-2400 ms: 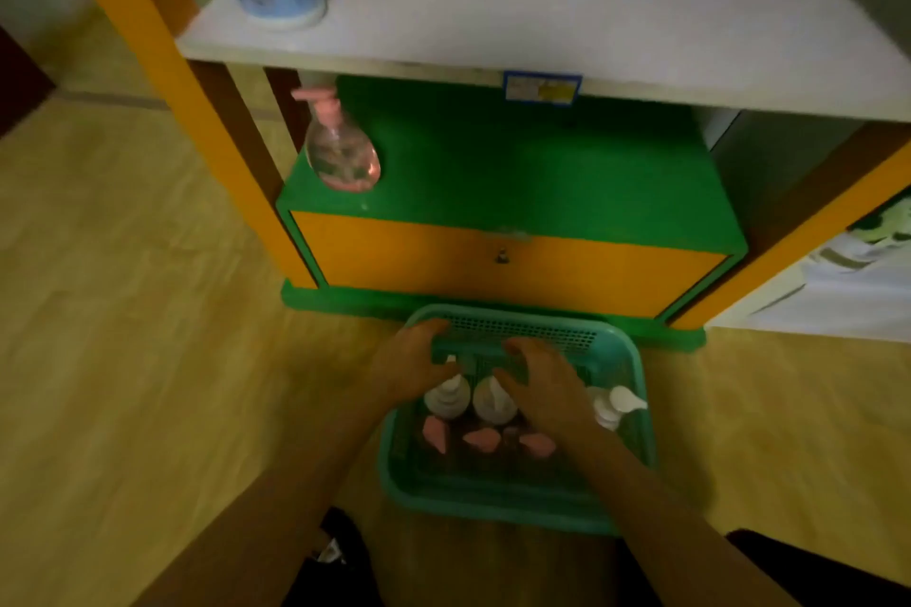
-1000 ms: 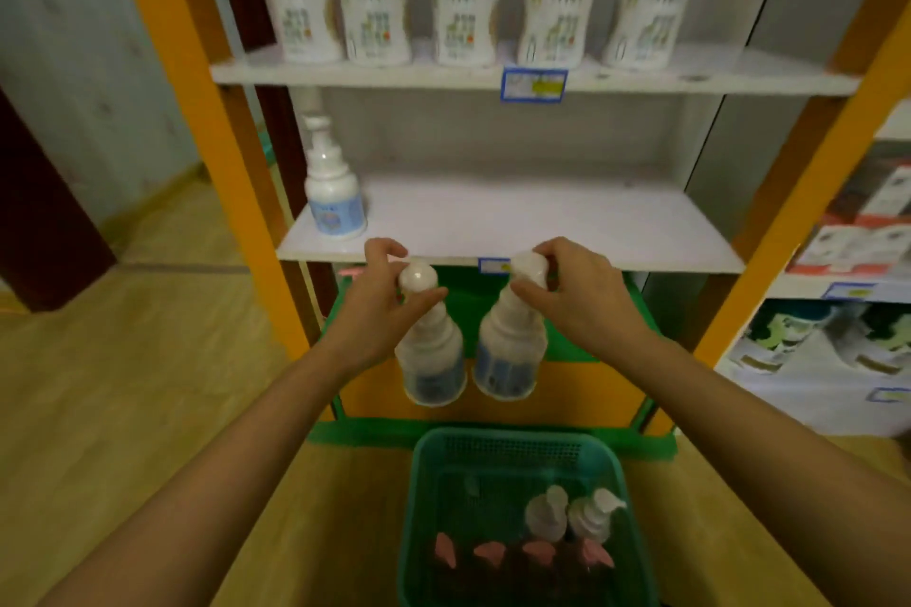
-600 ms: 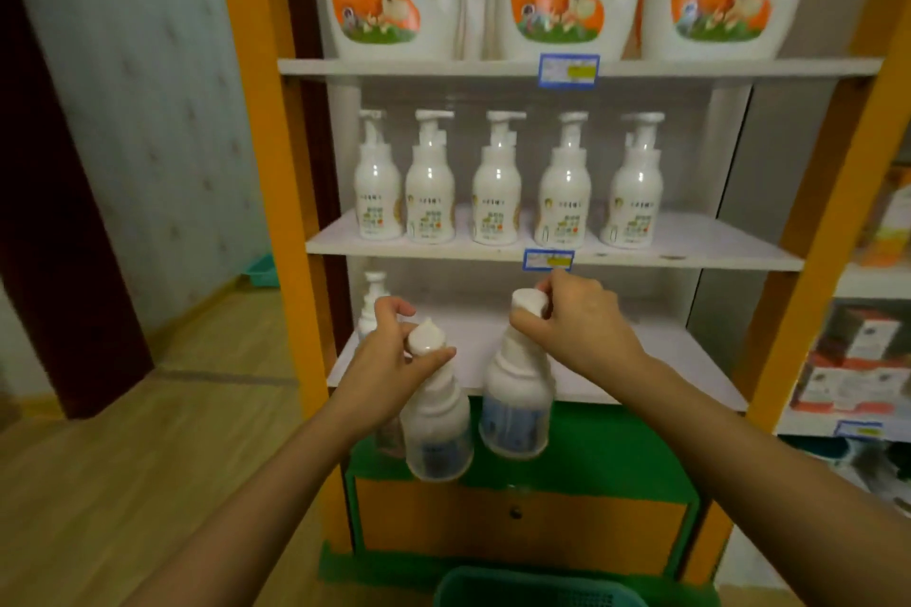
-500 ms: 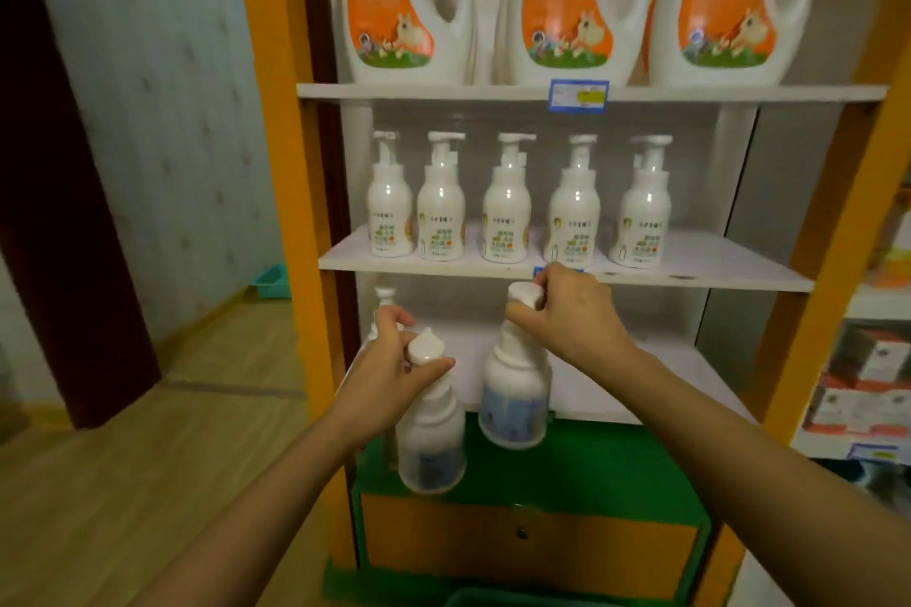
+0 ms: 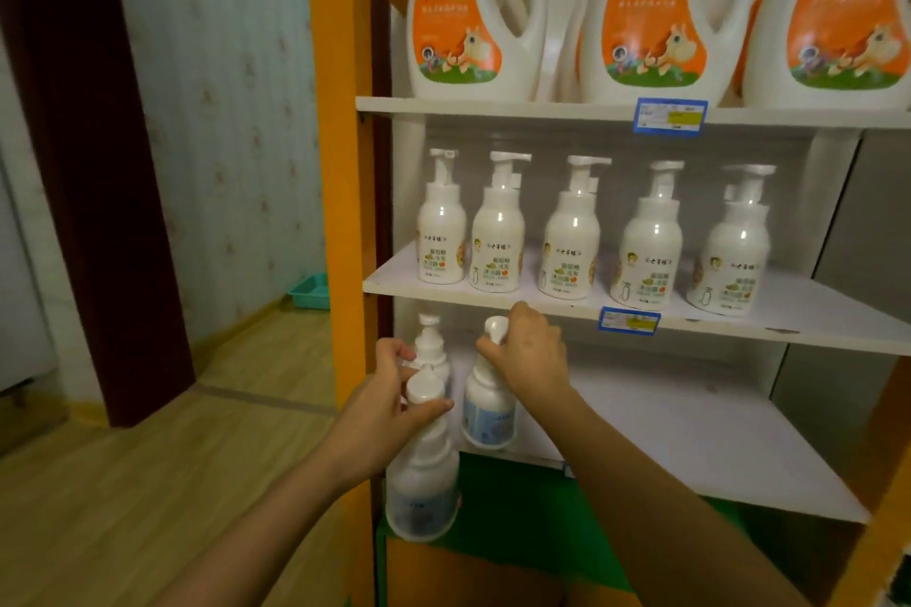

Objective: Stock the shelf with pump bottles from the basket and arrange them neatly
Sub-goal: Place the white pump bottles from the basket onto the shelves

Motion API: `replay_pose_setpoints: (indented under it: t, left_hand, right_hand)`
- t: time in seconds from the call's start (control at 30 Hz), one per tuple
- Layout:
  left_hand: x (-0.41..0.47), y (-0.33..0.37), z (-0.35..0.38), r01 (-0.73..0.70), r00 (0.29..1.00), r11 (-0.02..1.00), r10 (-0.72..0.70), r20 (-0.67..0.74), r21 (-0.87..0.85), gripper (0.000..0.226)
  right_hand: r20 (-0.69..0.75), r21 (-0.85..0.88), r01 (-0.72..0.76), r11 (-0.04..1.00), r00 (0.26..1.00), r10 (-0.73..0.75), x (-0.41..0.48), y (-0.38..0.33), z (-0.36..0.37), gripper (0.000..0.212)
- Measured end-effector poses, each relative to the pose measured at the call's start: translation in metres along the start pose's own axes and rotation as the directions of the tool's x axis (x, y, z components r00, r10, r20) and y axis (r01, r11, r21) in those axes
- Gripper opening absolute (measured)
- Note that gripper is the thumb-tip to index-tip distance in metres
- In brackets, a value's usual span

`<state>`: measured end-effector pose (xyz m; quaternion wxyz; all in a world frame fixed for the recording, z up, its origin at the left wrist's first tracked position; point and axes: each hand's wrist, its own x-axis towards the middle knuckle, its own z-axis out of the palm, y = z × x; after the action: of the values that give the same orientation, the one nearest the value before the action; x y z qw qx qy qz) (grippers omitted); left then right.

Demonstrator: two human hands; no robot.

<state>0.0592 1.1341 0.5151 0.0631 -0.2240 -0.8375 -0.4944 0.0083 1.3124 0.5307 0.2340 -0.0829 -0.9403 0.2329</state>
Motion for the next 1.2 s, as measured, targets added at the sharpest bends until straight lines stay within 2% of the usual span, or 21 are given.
replay_pose_setpoints:
  t: [0.23, 0.67, 0.8, 0.87, 0.93, 1.0, 1.07, 1.1, 1.17, 1.2]
  left_hand:
    - [0.013, -0.029, 0.002, -0.032, 0.999, 0.999, 0.031, -0.022, -0.038, 0.041]
    - [0.020, -0.038, 0.016, 0.006, 0.999, 0.995, -0.011, -0.047, -0.099, 0.044]
    - [0.022, -0.031, 0.023, 0.019, 0.999, 0.992, -0.023, -0.033, -0.121, 0.044]
    - [0.025, -0.025, 0.029, 0.010, 1.000, 0.993, -0.013, -0.019, -0.116, 0.046]
    - [0.029, -0.021, 0.036, -0.005, 1.000, 0.994, 0.005, -0.004, -0.107, 0.051]
    - [0.032, -0.017, 0.044, -0.012, 1.000, 0.994, 0.013, 0.010, -0.112, 0.054]
    - [0.036, -0.012, 0.053, -0.008, 1.000, 0.992, 0.010, 0.020, -0.125, 0.055]
    - [0.038, -0.008, 0.057, 0.000, 1.000, 0.989, 0.004, 0.026, -0.146, 0.054]
    - [0.041, 0.001, 0.065, 0.015, 0.999, 0.981, -0.007, 0.041, -0.192, 0.052]
    - [0.042, 0.006, 0.070, 0.022, 0.999, 0.979, -0.012, 0.049, -0.205, 0.051]
  right_hand:
    - [-0.010, -0.085, 0.074, 0.994, 0.997, -0.075, 0.013, 0.012, 0.036, 0.039]
    - [-0.064, -0.028, -0.110, 0.994, 0.992, 0.108, 0.055, 0.022, 0.074, 0.043]
    - [-0.034, -0.065, -0.095, 0.993, 0.995, 0.093, 0.050, 0.026, 0.077, 0.054]
    - [-0.004, -0.068, -0.030, 0.997, 1.000, 0.030, 0.037, 0.039, 0.075, 0.062]
    - [-0.037, 0.085, 0.081, 0.993, 0.996, -0.079, 0.013, 0.056, 0.068, 0.051]
    - [-0.013, 0.371, 0.140, 0.918, 0.989, -0.146, -0.019, 0.077, 0.060, 0.036]
    - [0.165, 0.589, 0.063, 0.806, 0.967, -0.195, -0.054, 0.095, 0.049, 0.034]
    - [0.272, 0.653, -0.001, 0.757, 0.933, -0.233, -0.071, 0.102, 0.044, 0.036]
    - [0.406, 0.711, -0.096, 0.696, 0.865, -0.295, -0.096, 0.109, 0.036, 0.044]
    - [0.415, 0.707, -0.101, 0.700, 0.861, -0.295, -0.103, 0.113, 0.035, 0.051]
